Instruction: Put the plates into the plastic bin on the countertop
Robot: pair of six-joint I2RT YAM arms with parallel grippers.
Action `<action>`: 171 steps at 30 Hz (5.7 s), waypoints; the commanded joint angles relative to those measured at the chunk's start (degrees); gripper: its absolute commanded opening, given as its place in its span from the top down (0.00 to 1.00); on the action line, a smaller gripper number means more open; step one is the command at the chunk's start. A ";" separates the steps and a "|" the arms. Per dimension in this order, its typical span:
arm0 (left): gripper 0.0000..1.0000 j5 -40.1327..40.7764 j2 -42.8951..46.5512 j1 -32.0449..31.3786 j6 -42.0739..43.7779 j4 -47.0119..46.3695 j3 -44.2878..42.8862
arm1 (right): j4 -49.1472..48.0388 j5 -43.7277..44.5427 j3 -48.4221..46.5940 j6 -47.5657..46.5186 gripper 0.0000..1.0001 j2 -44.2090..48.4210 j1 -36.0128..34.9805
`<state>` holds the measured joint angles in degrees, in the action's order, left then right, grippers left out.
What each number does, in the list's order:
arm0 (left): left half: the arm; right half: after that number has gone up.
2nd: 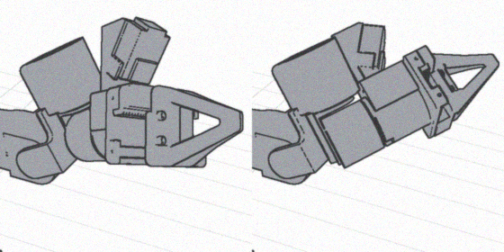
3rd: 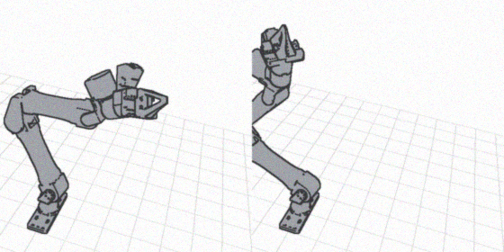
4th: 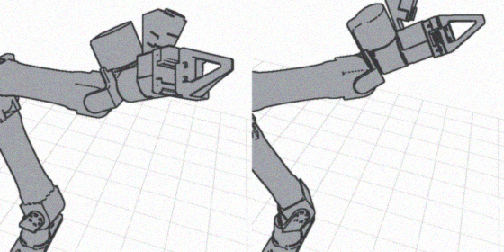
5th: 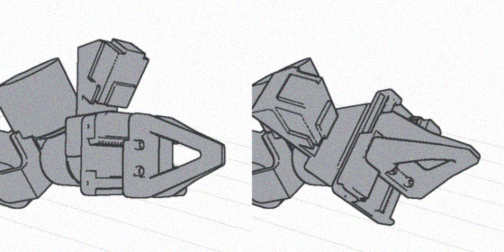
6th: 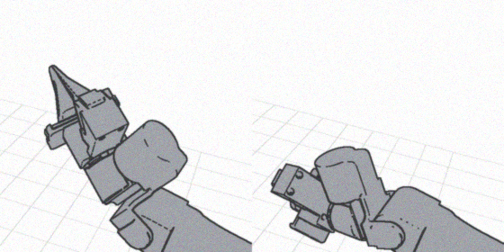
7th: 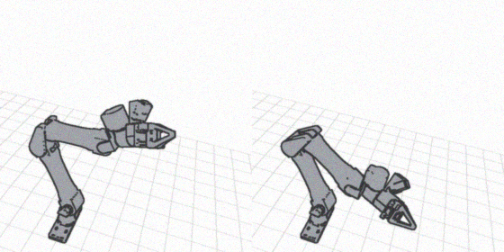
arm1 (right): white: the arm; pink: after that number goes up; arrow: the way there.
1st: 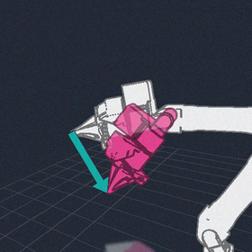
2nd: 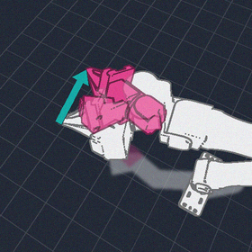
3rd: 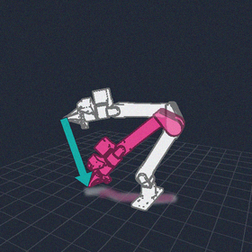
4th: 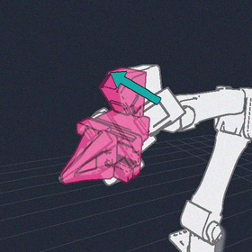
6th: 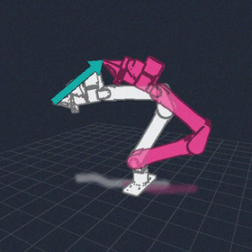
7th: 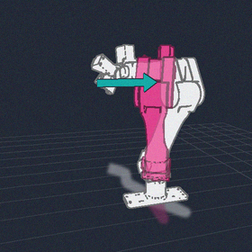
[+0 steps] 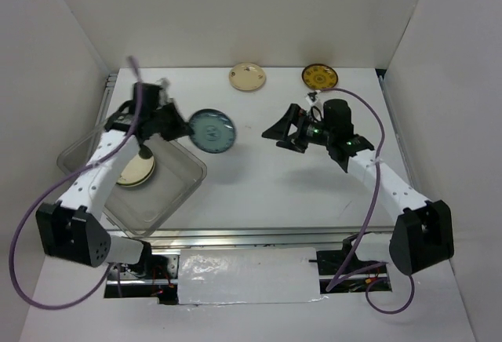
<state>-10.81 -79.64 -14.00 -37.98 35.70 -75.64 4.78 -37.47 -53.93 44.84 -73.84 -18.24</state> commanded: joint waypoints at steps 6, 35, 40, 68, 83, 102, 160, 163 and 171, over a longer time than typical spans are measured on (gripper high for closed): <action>1.00 12.47 22.77 37.79 -12.30 -3.71 22.02 | 0.59 4.52 8.75 -4.50 0.00 7.75 3.47; 0.01 3.07 30.24 22.46 8.27 10.87 14.21 | -6.98 21.02 -21.33 11.40 0.00 -36.61 23.33; 0.01 3.25 29.10 16.82 8.80 10.45 12.79 | -3.48 26.13 -33.41 17.90 0.01 -48.83 25.53; 0.01 10.46 24.71 11.10 11.26 9.39 10.07 | 18.25 30.62 -79.31 22.93 0.66 -79.17 25.89; 0.01 5.99 20.05 11.10 11.70 6.75 8.85 | 10.62 30.69 -59.43 18.54 1.00 -66.46 25.71; 0.03 -12.13 -21.78 -5.95 6.69 -2.84 -26.84 | -7.52 -0.07 -3.89 2.37 1.00 -2.98 4.10; 0.01 -0.61 -12.17 4.34 -14.12 -27.23 -6.79 | -4.51 4.71 30.45 2.88 0.00 36.67 7.17; 0.01 4.28 -25.18 1.27 -17.21 -31.64 -14.61 | -4.51 4.16 31.95 3.67 0.00 36.75 7.43; 0.01 23.97 -49.53 -3.92 -32.49 -35.18 -28.94 | -8.20 3.38 37.32 11.06 0.00 43.69 9.62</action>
<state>3.31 -125.73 -16.32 -62.33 5.76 -100.16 0.43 -32.42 -17.34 52.69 -32.42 -9.93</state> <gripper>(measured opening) 0.993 0.998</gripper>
